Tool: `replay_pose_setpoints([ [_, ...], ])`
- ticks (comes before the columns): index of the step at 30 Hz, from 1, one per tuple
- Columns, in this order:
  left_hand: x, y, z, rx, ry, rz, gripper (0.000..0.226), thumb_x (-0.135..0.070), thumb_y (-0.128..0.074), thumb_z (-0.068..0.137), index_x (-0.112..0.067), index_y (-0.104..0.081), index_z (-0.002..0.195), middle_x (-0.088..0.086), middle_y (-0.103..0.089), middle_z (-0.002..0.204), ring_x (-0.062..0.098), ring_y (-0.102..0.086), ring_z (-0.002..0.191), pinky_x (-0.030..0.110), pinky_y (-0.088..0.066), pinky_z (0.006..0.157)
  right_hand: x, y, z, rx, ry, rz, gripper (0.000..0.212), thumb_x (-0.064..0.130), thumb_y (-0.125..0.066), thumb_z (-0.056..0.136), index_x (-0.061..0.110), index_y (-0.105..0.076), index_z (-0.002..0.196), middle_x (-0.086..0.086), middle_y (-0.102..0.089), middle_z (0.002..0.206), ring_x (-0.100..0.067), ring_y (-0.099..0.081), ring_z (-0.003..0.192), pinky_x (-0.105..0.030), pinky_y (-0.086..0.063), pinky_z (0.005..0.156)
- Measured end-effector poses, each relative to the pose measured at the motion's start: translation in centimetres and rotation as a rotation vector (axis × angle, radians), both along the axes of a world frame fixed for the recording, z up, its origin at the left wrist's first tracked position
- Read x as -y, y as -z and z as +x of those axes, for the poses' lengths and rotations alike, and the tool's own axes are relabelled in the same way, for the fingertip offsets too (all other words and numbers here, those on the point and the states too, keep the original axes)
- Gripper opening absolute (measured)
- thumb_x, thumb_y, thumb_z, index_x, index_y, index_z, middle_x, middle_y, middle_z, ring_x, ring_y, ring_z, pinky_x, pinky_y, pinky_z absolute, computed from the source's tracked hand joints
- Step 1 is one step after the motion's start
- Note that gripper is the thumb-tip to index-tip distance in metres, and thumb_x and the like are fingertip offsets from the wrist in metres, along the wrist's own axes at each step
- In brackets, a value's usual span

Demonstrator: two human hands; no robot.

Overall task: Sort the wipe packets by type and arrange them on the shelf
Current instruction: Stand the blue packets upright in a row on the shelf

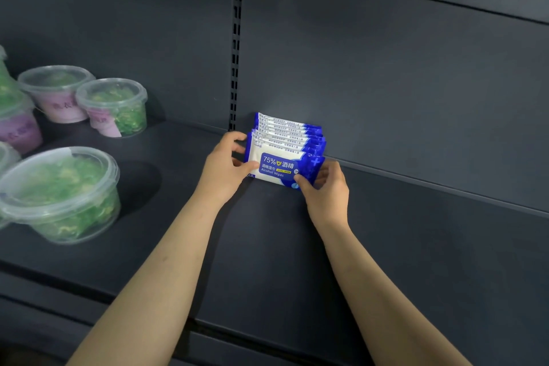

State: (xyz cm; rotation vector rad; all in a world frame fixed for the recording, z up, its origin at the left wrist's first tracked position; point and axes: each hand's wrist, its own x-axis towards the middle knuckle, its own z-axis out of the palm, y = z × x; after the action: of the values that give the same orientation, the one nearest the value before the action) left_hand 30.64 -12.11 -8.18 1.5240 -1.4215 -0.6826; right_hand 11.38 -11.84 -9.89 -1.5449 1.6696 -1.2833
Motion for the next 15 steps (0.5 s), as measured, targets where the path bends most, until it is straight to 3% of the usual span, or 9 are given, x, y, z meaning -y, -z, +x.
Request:
replay_pose_setpoints([
  [6,-1.2,-0.4,-0.5,-0.106,-0.029,0.071,0.06,-0.022,-0.073,0.088,-0.019,-0.041,0.139,-0.008,-0.055,0.117,0.0,-0.057,0.083,0.015,-0.044,0.065,-1.2,-0.4,-0.9,0.137,-0.01,0.024,0.033,0.023,-0.08,0.083,0.024,-0.056,0.106,0.005,-0.065,0.11,-0.004,-0.062,0.096,-0.022,-0.052,0.083],
  [9,-2.7,-0.3,-0.9,-0.291,-0.105,0.021,0.057,-0.023,-0.074,0.086,-0.023,-0.045,0.135,-0.003,-0.058,0.121,0.003,-0.061,0.09,0.036,-0.056,0.087,-3.0,-1.2,-2.4,0.377,-0.02,0.053,0.038,0.026,-0.077,0.086,0.023,-0.059,0.12,0.008,-0.064,0.119,-0.001,-0.061,0.108,-0.015,-0.049,0.088],
  [12,-4.8,-0.4,-2.3,-0.397,-0.147,-0.015,0.045,-0.026,-0.072,0.088,-0.028,-0.05,0.128,-0.01,-0.059,0.116,0.004,-0.062,0.095,0.043,-0.053,0.096,-5.2,-2.4,-4.8,0.544,0.01,0.073,0.042,0.03,-0.068,0.093,0.022,-0.056,0.133,0.007,-0.06,0.131,0.003,-0.057,0.114,-0.032,-0.046,0.107],
  [15,-7.0,-1.4,-5.0,-0.434,-0.125,-0.051,0.03,-0.029,-0.069,0.089,-0.038,-0.054,0.114,-0.014,-0.063,0.113,0.009,-0.063,0.1,0.045,-0.051,0.098,-7.8,-4.0,-8.1,0.616,0.047,0.053,0.042,0.031,-0.061,0.098,0.023,-0.054,0.138,0.016,-0.057,0.126,0.006,-0.053,0.114,-0.04,-0.039,0.114],
])
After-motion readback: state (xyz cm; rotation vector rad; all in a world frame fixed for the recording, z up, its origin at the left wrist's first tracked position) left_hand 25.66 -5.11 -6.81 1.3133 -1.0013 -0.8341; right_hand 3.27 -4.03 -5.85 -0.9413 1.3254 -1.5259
